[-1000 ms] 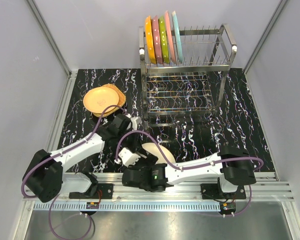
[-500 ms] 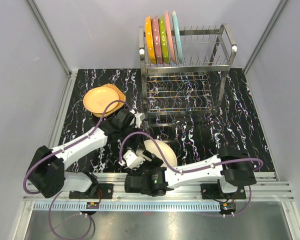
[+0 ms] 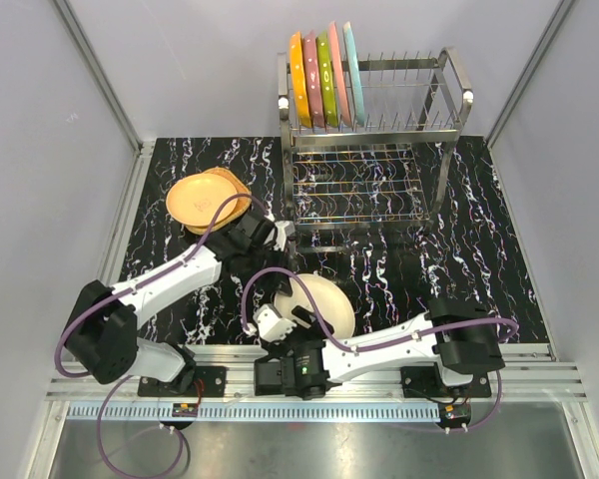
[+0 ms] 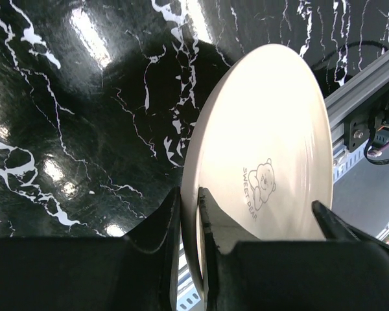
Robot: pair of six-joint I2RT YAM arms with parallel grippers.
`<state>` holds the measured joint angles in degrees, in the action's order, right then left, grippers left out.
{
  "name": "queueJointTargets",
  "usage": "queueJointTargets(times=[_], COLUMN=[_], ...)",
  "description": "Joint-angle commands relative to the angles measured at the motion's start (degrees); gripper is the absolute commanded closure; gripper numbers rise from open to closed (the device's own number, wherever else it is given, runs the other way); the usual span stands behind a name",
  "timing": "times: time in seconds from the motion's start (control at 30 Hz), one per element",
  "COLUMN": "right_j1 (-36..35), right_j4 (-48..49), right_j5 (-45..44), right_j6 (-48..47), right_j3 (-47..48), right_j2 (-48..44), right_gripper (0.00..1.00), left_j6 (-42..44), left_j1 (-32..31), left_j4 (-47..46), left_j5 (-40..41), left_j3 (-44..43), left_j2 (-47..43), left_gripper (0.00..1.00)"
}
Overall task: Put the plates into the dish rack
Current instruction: Pass the plate from the right arm to the left, then pass the plate from the left arm to the right
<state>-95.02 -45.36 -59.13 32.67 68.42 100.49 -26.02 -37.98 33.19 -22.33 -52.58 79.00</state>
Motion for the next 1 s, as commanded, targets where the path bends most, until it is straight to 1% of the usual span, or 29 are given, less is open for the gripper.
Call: queueJointTargets(times=[0.0,0.13,0.27,0.37,0.4,0.47,0.5,0.6,0.63,0.7,0.73,0.77,0.8,0.87,0.93,0.97], right_j1=[-0.9,-1.6,-1.7,-1.8,-1.8,-1.8,-1.9,-1.9,-1.9,-2.0,-2.0,-2.0,-2.2,-2.1,-2.1,-2.1], right_j4=[-6.0,-7.5,-8.2,-8.3,-8.2,-7.6,-7.5,-7.4,-8.0,-8.5,-8.5,-8.1,-7.6,-5.1,-1.8,-1.0], right_j5=[-3.7,-3.5,-3.4,-3.4,-3.4,-3.4,-3.4,-3.7,-3.9,-4.2,-4.2,-4.1,-4.0,-3.4,-2.0,-1.6], right_j6=[3.4,4.4,5.6,5.7,5.7,5.5,5.0,4.8,4.8,4.7,4.3,3.9,2.6,1.1,-1.7,-2.2], right_j3=[2.6,3.1,2.8,2.4,2.2,2.0,1.7,2.1,2.2,2.9,2.9,2.9,2.7,1.9,1.3,0.8], right_j2=[0.3,0.8,0.4,-0.6,-0.8,-1.6,-2.0,-2.6,-2.7,-2.8,-3.2,-3.5,-3.8,-5.2,-6.6,-7.1], right_gripper=[0.25,0.30,0.39,0.48,0.54,0.59,0.66,0.72,0.77,0.78,0.82,0.83,0.83,0.83,0.83,0.83], left_j6=[4.0,3.8,4.1,4.5,4.5,4.2,4.1,3.2,3.2,3.2,3.3,3.3,3.3,2.8,2.6,2.8], left_j1=[-0.1,-0.1,-0.1,-0.1,-0.1,-0.1,-0.1,-0.1,-0.1,-0.1,-0.1,-0.2,-0.1,-0.2,0.0,0.2], left_j4=[2.2,2.0,2.2,2.8,2.8,2.6,1.6,-0.4,-0.7,-0.9,-0.9,-0.9,-1.0,-1.4,-2.2,-2.5], left_j5=[1.7,1.3,1.4,2.1,2.1,1.7,0.8,-2.9,-4.2,-4.7,-5.0,-5.6,-5.7,-6.8,-7.5,-9.5], left_j3=[-2.5,-3.0,-3.2,-3.5,-3.5,-3.4,-3.2,-2.5,-2.5,-2.8,-2.9,-3.0,-3.1,-3.2,-3.2,-3.5], left_j2=[0.8,1.9,2.1,2.4,2.4,2.2,1.9,0.7,0.4,-0.5,-0.8,-1.0,-1.3,-1.8,-2.4,-2.4], left_gripper=[1.00,1.00,1.00,1.00,1.00,1.00,1.00,1.00,0.98,0.92,0.86,0.76,0.72,0.59,0.50,0.47])
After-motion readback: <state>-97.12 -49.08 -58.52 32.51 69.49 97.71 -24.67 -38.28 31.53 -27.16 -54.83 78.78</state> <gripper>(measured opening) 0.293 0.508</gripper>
